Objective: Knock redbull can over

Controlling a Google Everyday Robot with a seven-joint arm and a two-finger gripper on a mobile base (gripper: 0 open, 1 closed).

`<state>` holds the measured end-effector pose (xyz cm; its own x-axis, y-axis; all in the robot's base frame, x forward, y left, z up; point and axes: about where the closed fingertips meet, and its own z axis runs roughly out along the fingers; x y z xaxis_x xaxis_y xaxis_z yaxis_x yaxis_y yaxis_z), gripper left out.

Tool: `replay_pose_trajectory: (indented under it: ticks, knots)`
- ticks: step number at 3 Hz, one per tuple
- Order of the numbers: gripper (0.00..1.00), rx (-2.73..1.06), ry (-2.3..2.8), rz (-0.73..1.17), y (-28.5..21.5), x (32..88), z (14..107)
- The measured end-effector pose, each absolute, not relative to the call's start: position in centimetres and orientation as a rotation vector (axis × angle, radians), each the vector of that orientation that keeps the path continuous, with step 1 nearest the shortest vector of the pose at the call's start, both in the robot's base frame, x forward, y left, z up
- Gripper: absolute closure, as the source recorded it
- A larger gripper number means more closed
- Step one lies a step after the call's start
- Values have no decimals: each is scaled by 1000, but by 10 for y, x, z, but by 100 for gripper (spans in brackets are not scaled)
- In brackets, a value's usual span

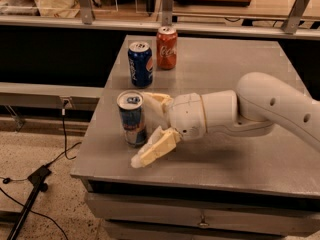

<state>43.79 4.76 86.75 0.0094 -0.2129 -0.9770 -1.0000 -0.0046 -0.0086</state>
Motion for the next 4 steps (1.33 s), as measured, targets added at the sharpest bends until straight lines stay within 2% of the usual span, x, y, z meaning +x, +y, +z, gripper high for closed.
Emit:
replay_pose_trajectory:
  ticks: [1,2,3,4]
  knots:
    - [0,-1372,1353,1096,50,438,867]
    - [18,-1377,1350,1097,52,437,868]
    - [49,-1383,1347,1098,54,436,869]
    - [72,-1387,1347,1098,56,435,870]
